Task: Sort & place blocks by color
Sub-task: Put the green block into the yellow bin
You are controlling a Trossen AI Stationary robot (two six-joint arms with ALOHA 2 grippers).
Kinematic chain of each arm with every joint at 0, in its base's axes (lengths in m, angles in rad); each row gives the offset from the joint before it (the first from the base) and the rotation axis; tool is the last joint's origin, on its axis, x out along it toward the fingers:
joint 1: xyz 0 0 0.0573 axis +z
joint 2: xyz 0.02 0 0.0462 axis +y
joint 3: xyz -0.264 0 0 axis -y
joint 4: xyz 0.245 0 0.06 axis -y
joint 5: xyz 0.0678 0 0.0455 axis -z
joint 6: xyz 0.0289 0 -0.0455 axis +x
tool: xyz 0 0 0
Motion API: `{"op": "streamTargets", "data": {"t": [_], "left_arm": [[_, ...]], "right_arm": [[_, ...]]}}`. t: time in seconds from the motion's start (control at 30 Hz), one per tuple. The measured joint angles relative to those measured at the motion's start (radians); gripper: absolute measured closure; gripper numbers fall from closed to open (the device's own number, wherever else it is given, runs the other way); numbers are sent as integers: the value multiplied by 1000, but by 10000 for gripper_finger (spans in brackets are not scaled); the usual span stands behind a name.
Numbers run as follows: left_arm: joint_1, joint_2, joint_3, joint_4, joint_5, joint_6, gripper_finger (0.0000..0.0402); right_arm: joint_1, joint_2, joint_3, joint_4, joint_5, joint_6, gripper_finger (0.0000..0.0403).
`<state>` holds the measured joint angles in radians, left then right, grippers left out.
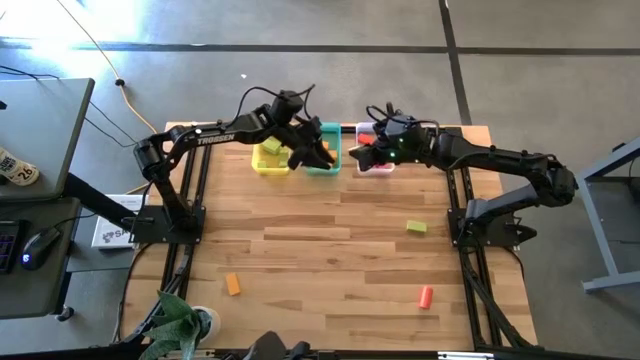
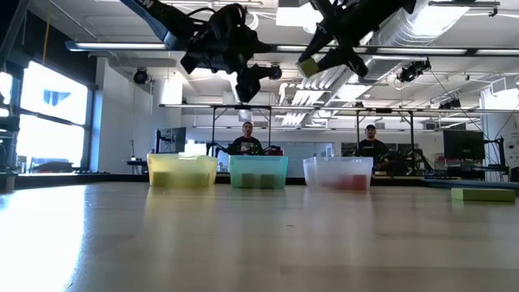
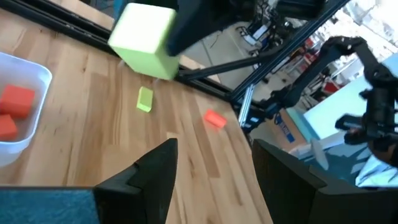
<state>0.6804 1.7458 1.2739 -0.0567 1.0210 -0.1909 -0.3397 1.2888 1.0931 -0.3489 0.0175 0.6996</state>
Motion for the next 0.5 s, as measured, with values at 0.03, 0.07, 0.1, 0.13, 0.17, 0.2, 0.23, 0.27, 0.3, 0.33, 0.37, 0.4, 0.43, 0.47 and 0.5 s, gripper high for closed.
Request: {"op": "streamTargets", "data": {"t": [0.03, 0.07, 0.1, 0.13, 0.17, 0.2, 0.23, 0.27, 0.3, 0.33, 0.37, 0.4, 0.43, 0.47, 0.5], "left_arm": [[0, 0, 0, 10, 0, -16, 204], [0, 0, 0, 17, 0, -30, 204], [0, 0, 0, 23, 1, -42, 204], [0, 0, 0, 33, 9, -53, 204], [0, 0, 0, 44, 24, -65, 204], [0, 0, 0, 60, 43, -79, 204], [0, 0, 0, 74, 58, -95, 204], [0, 0, 0, 88, 71, -113, 204], [-3, 0, 0, 102, 77, -131, 204], [-5, 0, 0, 118, 77, -148, 204], [-7, 0, 0, 135, 76, -166, 204], [-8, 0, 0, 153, 75, -184, 204], [-9, 0, 0, 173, 76, -199, 204], [-10, 0, 0, 194, 78, -215, 204], [-12, 0, 0, 215, 77, -230, 204]], "right_arm": [[1, 0, 0, 21, -10, -1, 299], [5, 0, 0, 43, -19, -1, 299], [8, 0, 0, 69, -20, -1, 299], [12, 0, 0, 93, -23, -2, 299], [17, 0, 0, 119, -24, -2, 299], [20, 0, 0, 141, -27, -2, 299], [23, 0, 0, 159, -28, -1, 299], [27, 0, 0, 178, -30, -2, 299], [31, 0, 0, 195, -32, -1, 299], [35, 0, 0, 209, -31, -1, 299], [42, 0, 0, 222, -30, -1, 299], [48, 0, 0, 231, -25, -1, 299], [54, 0, 0, 238, -18, -1, 299], [61, 0, 0, 245, -12, -1, 299], [66, 0, 0, 253, -12, 2, 299]]}}
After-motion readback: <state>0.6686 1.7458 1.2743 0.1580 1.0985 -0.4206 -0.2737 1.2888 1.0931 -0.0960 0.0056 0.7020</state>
